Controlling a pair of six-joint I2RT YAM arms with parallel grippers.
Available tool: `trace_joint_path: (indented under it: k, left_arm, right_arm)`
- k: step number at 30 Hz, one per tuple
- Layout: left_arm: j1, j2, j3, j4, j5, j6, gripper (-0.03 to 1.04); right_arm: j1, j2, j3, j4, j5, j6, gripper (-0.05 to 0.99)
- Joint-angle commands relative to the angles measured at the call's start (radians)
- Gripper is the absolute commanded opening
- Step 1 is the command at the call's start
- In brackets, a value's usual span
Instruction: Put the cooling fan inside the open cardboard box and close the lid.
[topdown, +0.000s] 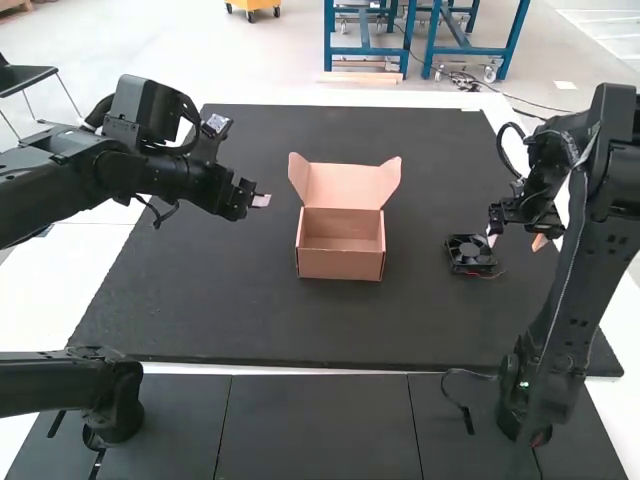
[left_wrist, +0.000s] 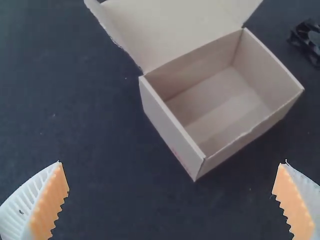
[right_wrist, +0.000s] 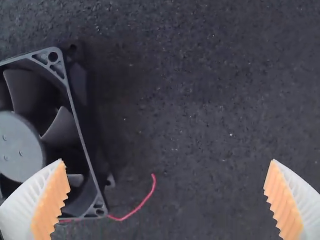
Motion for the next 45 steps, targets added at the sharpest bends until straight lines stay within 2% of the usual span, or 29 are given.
trace_joint_path:
  k: [1, 16, 38, 45]
  left_arm:
    - [0.008, -0.020, 0.027, 0.010, 0.012, 0.010, 0.97]
    - [0.008, -0.020, 0.033, 0.002, 0.014, 0.010, 0.97]
    - [0.008, -0.020, 0.036, 0.007, 0.014, 0.010, 0.97]
    - [0.008, -0.020, 0.036, 0.008, 0.017, 0.010, 0.97]
  right_arm:
    - [0.000, 0.006, 0.033, -0.015, 0.001, -0.011, 0.89]
    - [0.023, 0.052, 0.042, -0.023, -0.020, -0.002, 0.89]
    - [0.023, 0.119, 0.108, -0.034, -0.017, 0.008, 0.89]
    - [0.023, 0.141, 0.106, -0.074, -0.003, 0.009, 0.89]
